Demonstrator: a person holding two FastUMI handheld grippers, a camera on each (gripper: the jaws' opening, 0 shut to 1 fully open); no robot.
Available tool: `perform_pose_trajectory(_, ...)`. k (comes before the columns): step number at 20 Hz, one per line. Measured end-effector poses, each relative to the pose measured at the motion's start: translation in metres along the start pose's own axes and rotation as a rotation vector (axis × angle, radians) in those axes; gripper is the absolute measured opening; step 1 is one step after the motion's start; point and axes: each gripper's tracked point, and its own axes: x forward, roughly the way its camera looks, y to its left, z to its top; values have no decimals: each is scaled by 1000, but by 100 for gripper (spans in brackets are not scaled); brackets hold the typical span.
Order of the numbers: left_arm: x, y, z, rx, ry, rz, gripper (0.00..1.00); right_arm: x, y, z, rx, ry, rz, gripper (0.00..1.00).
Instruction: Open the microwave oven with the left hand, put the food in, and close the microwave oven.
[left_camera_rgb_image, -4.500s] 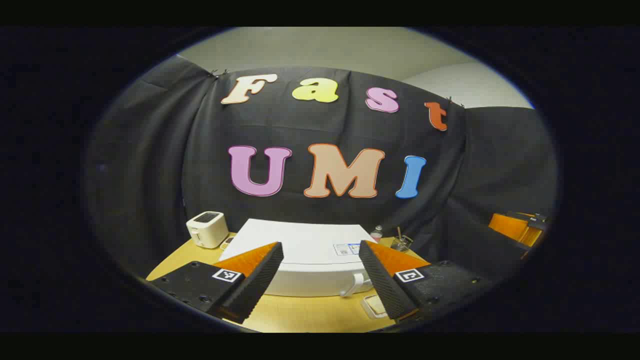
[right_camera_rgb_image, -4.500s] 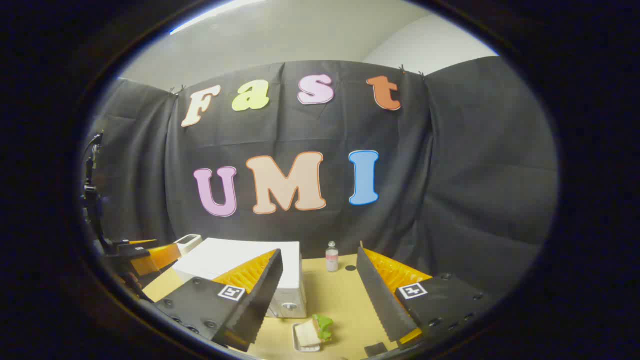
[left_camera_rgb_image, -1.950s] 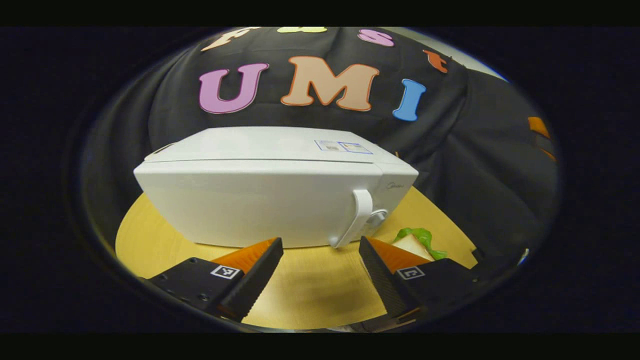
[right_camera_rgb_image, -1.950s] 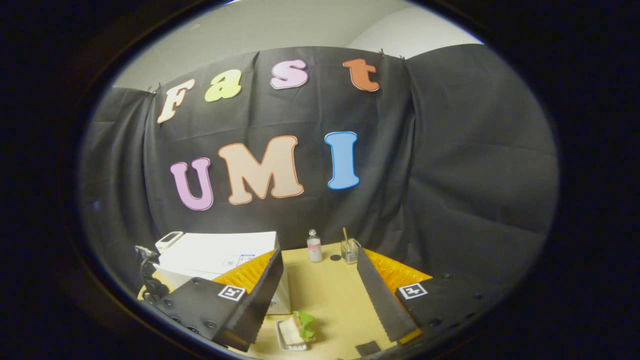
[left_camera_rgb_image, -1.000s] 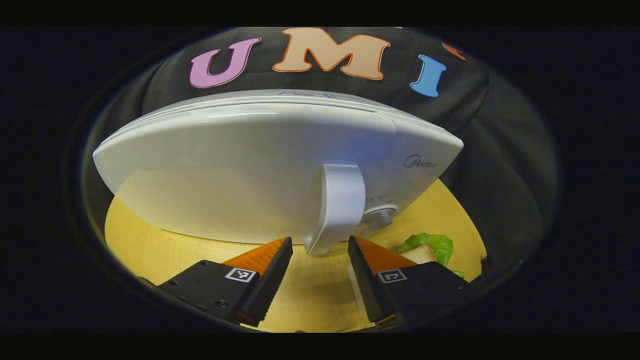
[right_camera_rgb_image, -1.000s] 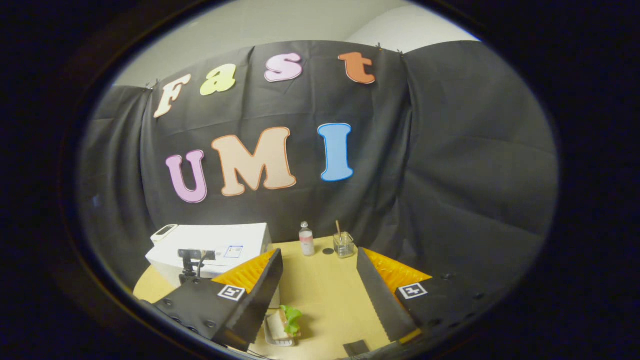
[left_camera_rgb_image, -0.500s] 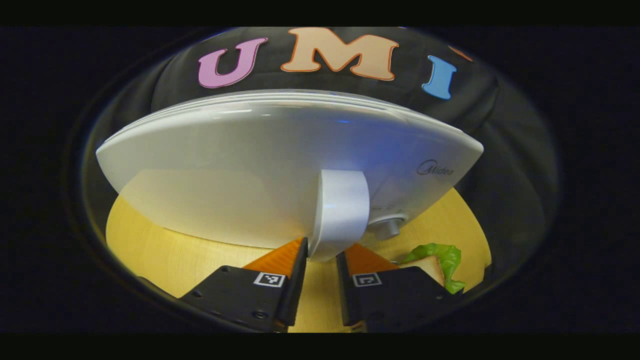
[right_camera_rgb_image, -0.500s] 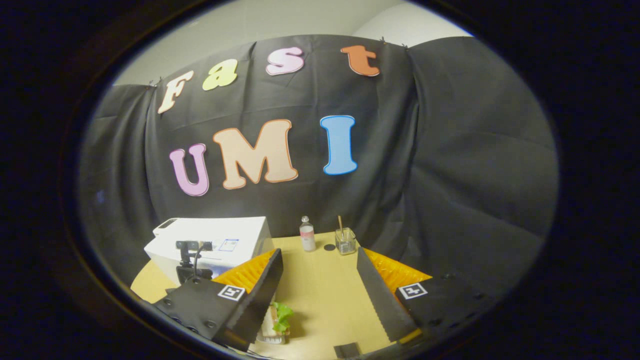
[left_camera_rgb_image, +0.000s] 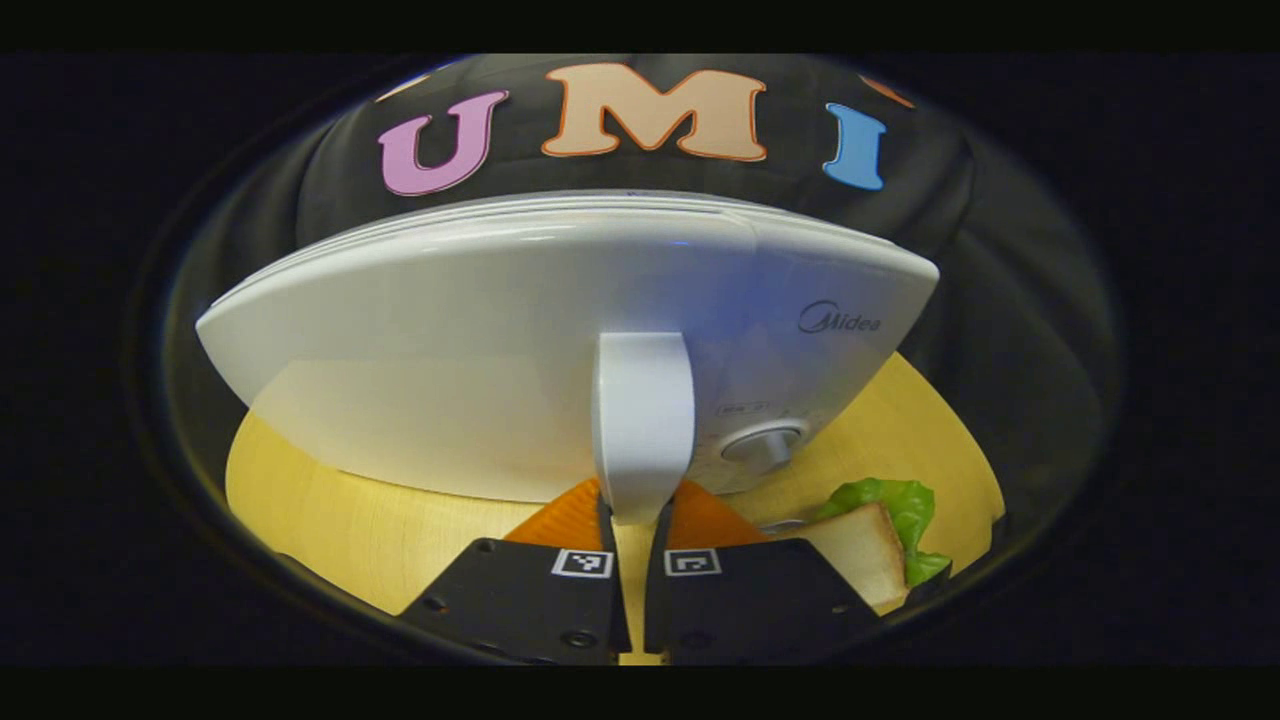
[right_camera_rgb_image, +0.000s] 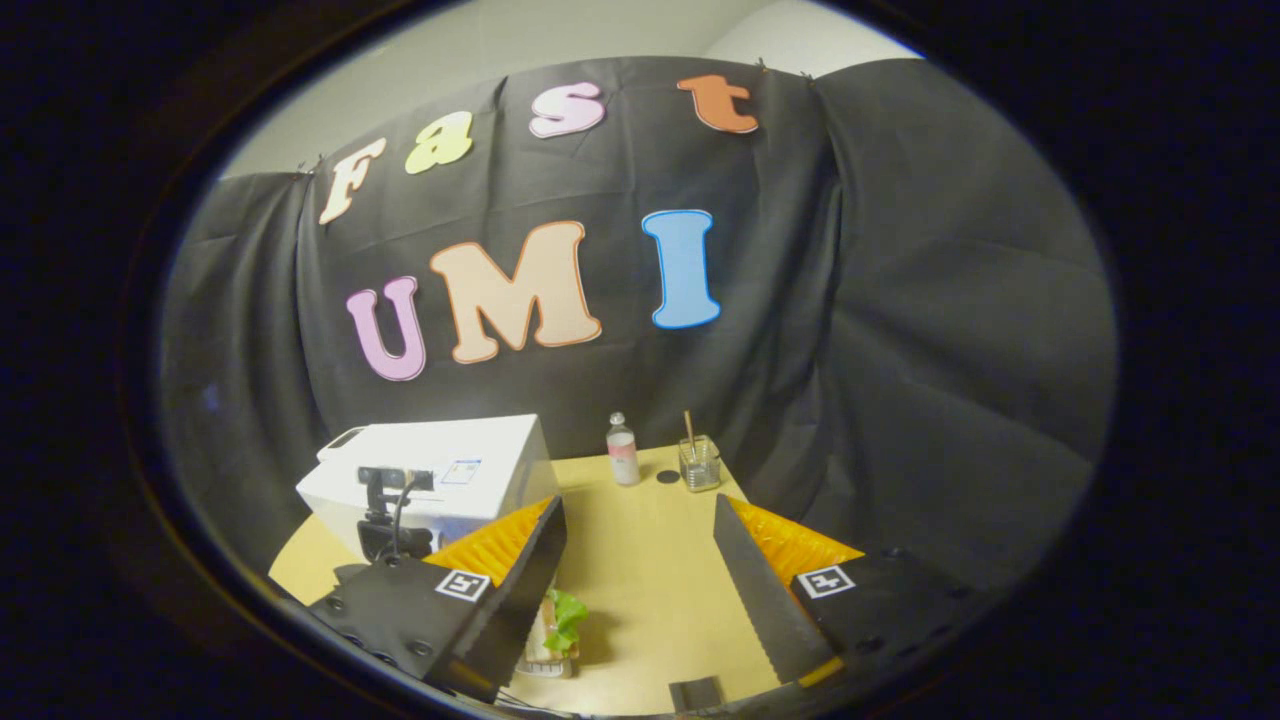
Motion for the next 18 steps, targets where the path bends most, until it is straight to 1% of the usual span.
perform_pose_trajectory(1, -1, 0, 0, -9, -10, -3, 3, -2, -1, -3, -5, 4, -1, 92)
perform_pose_trajectory(2, 0, 0, 1, -16, -24, -5, 2, -4, -2, -6, -11, 8, -4, 95)
perform_pose_trajectory(3, -2, 0, 0, -16, -31, -8, 1, -6, -2, -7, -16, 13, -5, 95)
perform_pose_trajectory(4, -2, 0, 1, -14, -53, -12, 2, -9, -3, -11, -18, 17, -5, 95)
perform_pose_trajectory(5, -1, 0, 2, -13, -67, -17, 2, -13, -3, -14, -20, 22, -5, 92)
perform_pose_trajectory(6, -2, -1, 2, -15, -75, -19, 1, -15, -4, -17, -22, 28, -6, 95)
perform_pose_trajectory(7, -2, 0, 2, -19, -82, -20, 1, -18, -4, -21, -24, 35, -5, 95)
perform_pose_trajectory(8, -3, -1, 2, -24, -90, -21, 1, -21, -5, -25, -27, 43, -7, 92)
perform_pose_trajectory(9, -3, 0, 3, -31, -103, -21, 1, -24, -6, -28, -30, 50, -8, 95)
perform_pose_trajectory(11, -4, -1, 3, -40, -113, -27, 1, -28, -7, -34, -36, 60, -14, 95)
perform_pose_trajectory(13, -4, 0, 3, -50, -119, -31, 1, -30, -7, -38, -43, 71, -17, 95)
perform_pose_trajectory(14, -4, -1, 3, -54, -121, -35, 0, -32, -8, -40, -48, 75, -19, 92)
perform_pose_trajectory(15, -8, -1, -3, -61, -96, -39, 1, -34, -8, -42, -52, 76, -20, 95)
perform_pose_trajectory(16, -22, 0, -14, -70, -103, -50, 0, -35, -8, -41, -56, 72, -23, 95)
perform_pose_trajectory(17, -35, 2, -19, -65, -130, -59, 0, -35, -8, -40, -57, 68, -24, 92)
perform_pose_trajectory(18, -47, 4, -30, -46, -141, -69, 0, -34, -5, -41, -52, 68, -21, 95)
